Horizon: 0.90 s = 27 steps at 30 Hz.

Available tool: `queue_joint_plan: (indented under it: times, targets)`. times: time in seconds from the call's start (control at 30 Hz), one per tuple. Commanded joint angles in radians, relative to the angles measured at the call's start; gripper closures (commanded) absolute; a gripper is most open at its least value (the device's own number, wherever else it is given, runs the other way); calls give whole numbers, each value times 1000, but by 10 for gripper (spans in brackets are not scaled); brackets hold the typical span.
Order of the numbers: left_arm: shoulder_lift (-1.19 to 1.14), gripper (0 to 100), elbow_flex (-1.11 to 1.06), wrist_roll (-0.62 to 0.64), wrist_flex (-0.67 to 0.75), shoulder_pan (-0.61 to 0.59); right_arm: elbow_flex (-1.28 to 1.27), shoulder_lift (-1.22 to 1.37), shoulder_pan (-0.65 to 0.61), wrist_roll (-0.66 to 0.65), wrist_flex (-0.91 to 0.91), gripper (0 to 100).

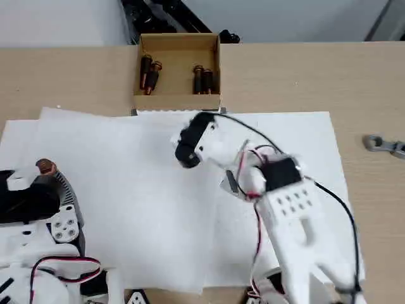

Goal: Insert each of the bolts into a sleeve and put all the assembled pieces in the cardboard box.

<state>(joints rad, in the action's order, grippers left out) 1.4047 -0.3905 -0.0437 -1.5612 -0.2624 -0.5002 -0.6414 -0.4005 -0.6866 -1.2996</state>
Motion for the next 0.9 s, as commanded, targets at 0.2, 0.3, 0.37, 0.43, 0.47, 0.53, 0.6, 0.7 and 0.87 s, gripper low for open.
queue_joint_plan:
  times: [0.2,0.3,0.37,0.43,0.47,0.53,0.6,0.7,0.87]
  targets:
    - [-2,994,1,6,130,0,100,-490,8,103,162,995]
    - [-5,994,-5,6,150,2,51,-581,8,106,150,995]
    - [-5,994,-27,6,166,2,-14,-636,8,109,105,995]
    - [-5,994,-51,6,180,3,-80,-699,8,112,59,995]
    - [-5,994,-62,6,187,3,-110,-733,7,112,50,995]
    - [-5,994,-82,6,210,5,-176,-803,5,133,51,995]
    - [-5,994,-105,6,238,5,-239,-881,1,241,94,995]
    - [-5,994,-147,6,272,6,-364,-1018,1,471,255,995]
    - [-5,994,-216,8,325,6,-612,-1175,1,663,475,995]
